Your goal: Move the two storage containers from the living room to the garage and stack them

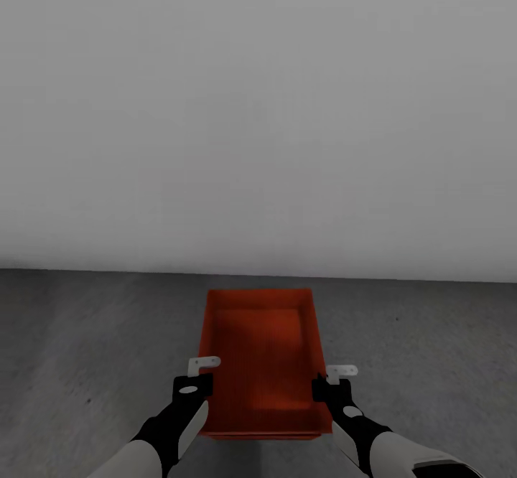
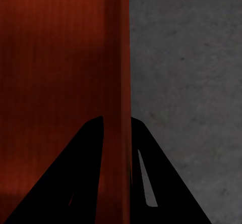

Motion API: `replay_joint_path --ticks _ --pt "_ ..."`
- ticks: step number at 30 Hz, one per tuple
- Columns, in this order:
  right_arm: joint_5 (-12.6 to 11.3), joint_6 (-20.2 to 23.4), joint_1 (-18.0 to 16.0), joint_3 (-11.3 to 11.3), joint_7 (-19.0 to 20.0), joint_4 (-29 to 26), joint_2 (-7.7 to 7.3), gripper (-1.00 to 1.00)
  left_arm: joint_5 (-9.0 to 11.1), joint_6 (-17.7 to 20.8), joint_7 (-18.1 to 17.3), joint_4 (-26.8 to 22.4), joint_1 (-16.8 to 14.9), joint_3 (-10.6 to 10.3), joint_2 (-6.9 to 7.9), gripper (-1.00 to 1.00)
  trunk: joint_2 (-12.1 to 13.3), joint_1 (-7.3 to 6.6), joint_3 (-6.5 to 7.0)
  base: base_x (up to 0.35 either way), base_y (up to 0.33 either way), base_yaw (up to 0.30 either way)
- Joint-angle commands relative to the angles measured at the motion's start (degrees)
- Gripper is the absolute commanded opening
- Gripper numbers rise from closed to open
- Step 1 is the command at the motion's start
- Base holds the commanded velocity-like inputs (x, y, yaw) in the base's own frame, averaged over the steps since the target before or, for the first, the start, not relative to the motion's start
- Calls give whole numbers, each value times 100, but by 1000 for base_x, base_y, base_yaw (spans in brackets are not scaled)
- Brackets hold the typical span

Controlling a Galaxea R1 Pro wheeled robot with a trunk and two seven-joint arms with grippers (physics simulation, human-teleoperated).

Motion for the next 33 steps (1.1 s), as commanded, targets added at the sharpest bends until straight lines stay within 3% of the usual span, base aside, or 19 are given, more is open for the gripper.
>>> replay_joint_path --ticks 1,12,33 --pt "-35 -13 -1 -63 6 20 2 -100 -25 24 48 -72 -4 -15 -36 -100 -2 -1 -4 0 0 0" --pt "-35 -13 -1 -64 1 20 2 -100 -22 24 48 -81 -4 -15 -36 -100 -2 -1 -4 0 0 -91" --pt "-35 -13 -1 -61 1 20 2 -100 -16 26 48 -81 -4 -15 -44 -100 -2 -1 -4 0 0 -4"
